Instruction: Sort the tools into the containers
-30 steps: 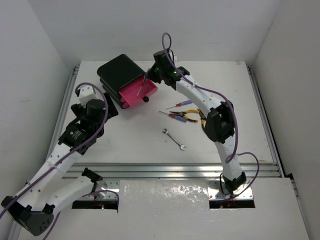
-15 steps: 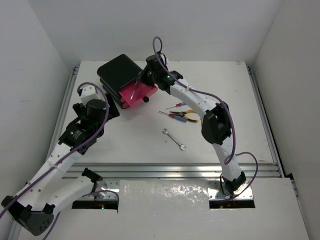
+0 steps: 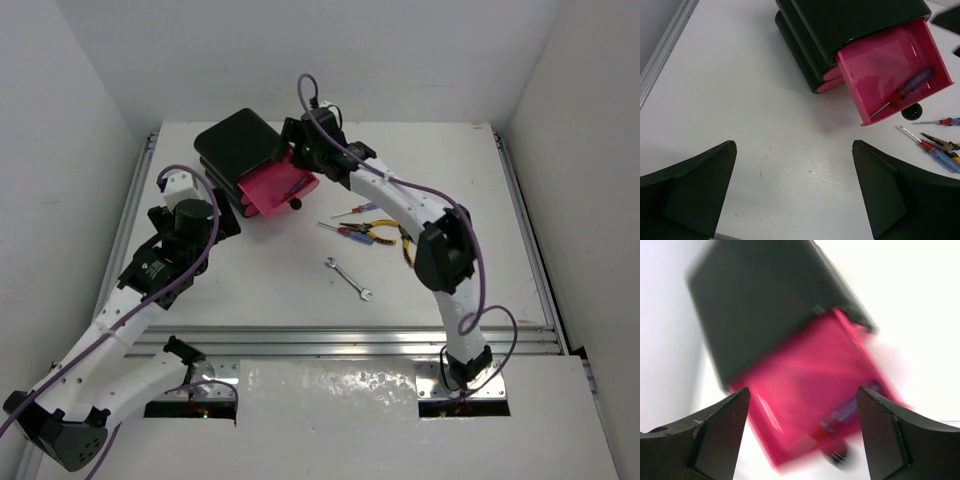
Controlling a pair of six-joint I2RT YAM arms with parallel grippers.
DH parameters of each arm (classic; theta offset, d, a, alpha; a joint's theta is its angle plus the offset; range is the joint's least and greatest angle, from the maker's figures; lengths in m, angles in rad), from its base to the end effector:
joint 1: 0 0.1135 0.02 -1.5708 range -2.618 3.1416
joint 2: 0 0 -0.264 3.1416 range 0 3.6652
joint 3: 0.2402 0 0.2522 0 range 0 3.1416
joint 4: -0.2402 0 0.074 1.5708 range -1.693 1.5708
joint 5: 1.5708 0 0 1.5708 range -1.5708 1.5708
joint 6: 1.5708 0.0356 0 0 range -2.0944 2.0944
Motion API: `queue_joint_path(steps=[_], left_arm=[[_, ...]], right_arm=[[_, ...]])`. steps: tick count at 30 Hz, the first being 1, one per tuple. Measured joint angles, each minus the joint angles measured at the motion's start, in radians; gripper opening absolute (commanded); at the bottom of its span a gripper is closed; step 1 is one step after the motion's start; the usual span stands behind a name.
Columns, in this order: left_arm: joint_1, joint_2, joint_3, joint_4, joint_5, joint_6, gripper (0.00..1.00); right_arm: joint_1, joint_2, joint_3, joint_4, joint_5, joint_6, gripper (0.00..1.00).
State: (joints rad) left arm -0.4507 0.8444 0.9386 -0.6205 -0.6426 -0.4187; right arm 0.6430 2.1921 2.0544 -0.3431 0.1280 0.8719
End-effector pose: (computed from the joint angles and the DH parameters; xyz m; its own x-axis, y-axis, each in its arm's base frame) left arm 0.1637 -0.0555 0.3421 -0.3653 -0.1848 -0.9124 -0.2914 0.9535 -0.0765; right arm 0.4201 0.3090 0.3034 -0.6241 0.4812 -0.6156 -0.0410 0.7666 0.6408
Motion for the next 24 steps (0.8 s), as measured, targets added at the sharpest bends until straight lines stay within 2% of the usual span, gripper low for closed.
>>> queue_joint_path(steps=[2,4,9,10,12,13,18,24], left_arm=[[0.000,0.000,0.000,0.000,0.000,0.000,0.99],[0.000,0.000,0.000,0.000,0.000,0.000,1.00],[0.001,0.000,0.000,0.000,0.000,0.001,1.00],[0.001,0.000,0.000,0.000,0.000,0.003,1.00],[0.001,0.000,0.000,0.000,0.000,0.003,1.00],[0.002,0.000,0.000,0.000,0.000,0.004,1.00],[0.002,0.000,0.000,0.000,0.000,0.004,1.00],[0.003,0.000,0.000,0.000,0.000,0.007,1.00]], right_arm=[[-0.013,-0.098,-0.129,0.014,-0.010,-0.129,0.83],[-0.039,-0.224,-0.283,0.016,-0.040,-0.265,0.77],[-0.172,-0.443,-0.559,0.004,-0.131,-0.545,0.70],[-0.195,-0.453,-0.583,-0.004,-0.139,-0.592,0.56],[-0.225,-0.432,-0.596,-0.045,-0.150,-0.695,0.41],[-0.227,-0.406,-0.592,-0.065,-0.156,-0.729,0.39],[-0.204,-0.247,-0.595,-0.110,-0.173,-0.822,0.42],[-0.188,-0.212,-0.665,-0.129,-0.182,-0.855,0.41]])
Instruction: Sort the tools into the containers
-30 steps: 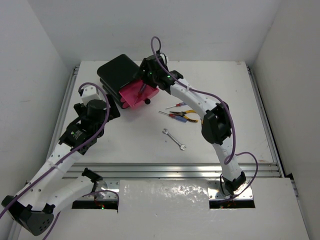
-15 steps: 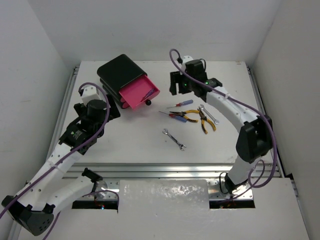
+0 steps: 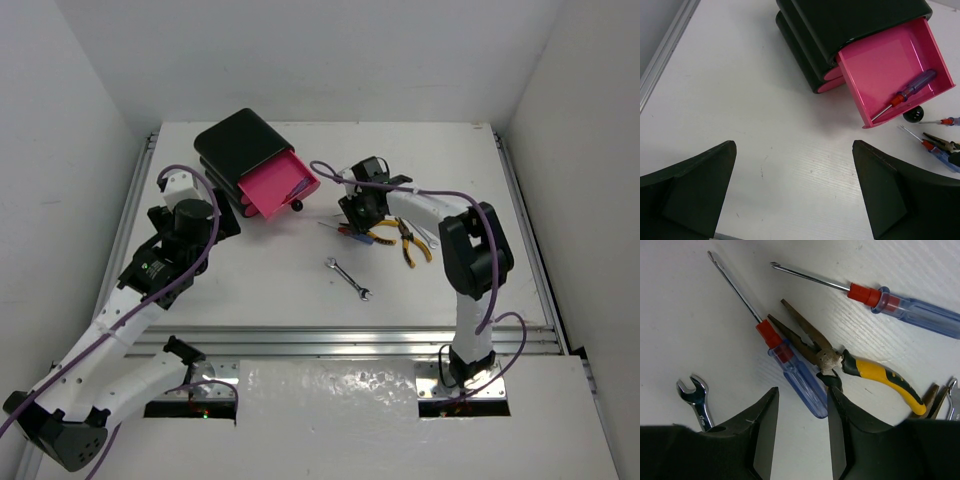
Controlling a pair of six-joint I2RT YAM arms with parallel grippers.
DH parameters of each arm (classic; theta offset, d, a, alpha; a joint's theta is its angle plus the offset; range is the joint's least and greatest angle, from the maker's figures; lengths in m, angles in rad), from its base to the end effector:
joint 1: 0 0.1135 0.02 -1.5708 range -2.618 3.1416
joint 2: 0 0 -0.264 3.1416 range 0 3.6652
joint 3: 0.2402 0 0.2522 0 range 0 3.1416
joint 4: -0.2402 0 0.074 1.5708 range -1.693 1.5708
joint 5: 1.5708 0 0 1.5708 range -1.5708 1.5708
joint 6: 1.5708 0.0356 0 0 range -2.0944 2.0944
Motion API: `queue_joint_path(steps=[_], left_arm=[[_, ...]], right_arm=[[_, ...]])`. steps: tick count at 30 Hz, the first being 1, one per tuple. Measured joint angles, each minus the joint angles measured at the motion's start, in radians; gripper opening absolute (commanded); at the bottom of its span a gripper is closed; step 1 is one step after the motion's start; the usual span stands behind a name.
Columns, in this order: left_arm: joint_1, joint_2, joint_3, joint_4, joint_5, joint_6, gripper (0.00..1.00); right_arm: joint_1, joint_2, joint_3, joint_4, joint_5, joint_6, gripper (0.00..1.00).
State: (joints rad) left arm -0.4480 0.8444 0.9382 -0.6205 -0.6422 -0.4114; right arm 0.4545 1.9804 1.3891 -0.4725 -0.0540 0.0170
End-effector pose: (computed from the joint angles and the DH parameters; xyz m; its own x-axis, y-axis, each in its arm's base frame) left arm 0.1638 -0.0551 0.3420 -0.3674 -0.1787 -0.9127 -0.2910 0.9542 -0.0697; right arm 0.3722 0.1840 0.1732 -0.7932 -0.3687 -0.4847 -0.4485 0.8921 0.0554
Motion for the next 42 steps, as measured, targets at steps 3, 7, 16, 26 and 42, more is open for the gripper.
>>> queue_joint_path(steps=[3,7,16,26,42], left_arm=[[0.002,0.001,0.000,0.000,0.001,0.003,1.00],[0.004,0.007,0.000,0.000,0.001,0.006,1.00],[0.004,0.013,0.000,0.000,0.005,0.012,1.00],[0.004,0.013,0.000,0.000,0.005,0.014,1.00],[0.005,0.013,0.000,0.000,0.007,0.014,1.00]], right_arm=[[0.002,0.000,-0.020,0.013,0.005,-0.006,0.39],[0.003,0.004,-0.045,0.035,0.006,-0.015,0.35],[0.038,0.031,-0.101,0.073,0.013,-0.021,0.19],[0.130,-0.059,-0.192,0.072,0.055,0.053,0.00],[0.148,-0.433,-0.126,0.096,0.146,0.590,0.00]])
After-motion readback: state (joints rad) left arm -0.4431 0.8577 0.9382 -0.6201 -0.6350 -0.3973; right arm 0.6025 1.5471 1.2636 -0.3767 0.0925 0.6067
